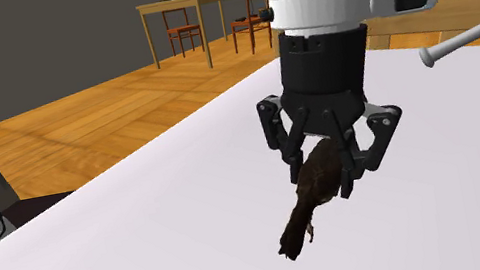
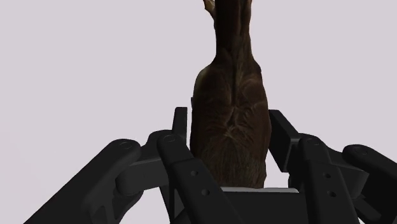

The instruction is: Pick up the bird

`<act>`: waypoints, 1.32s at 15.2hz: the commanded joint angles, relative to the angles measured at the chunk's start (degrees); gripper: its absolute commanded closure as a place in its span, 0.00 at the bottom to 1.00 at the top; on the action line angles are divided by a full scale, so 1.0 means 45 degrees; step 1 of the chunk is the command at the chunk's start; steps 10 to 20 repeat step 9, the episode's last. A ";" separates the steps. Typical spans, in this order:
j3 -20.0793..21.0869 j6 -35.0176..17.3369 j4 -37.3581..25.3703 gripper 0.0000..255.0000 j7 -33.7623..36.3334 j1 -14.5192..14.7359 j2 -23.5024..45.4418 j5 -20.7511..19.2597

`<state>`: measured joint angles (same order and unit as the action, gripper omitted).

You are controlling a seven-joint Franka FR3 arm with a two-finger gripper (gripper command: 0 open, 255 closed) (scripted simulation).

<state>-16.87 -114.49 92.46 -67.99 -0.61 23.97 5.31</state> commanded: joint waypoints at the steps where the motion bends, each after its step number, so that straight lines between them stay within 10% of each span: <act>1: -0.0022 0.0283 -0.0153 1.00 0.0017 0.0009 -0.0136 -0.0044; 20: -0.0066 0.1222 -0.0848 1.00 0.0056 0.0010 -0.0391 -0.0133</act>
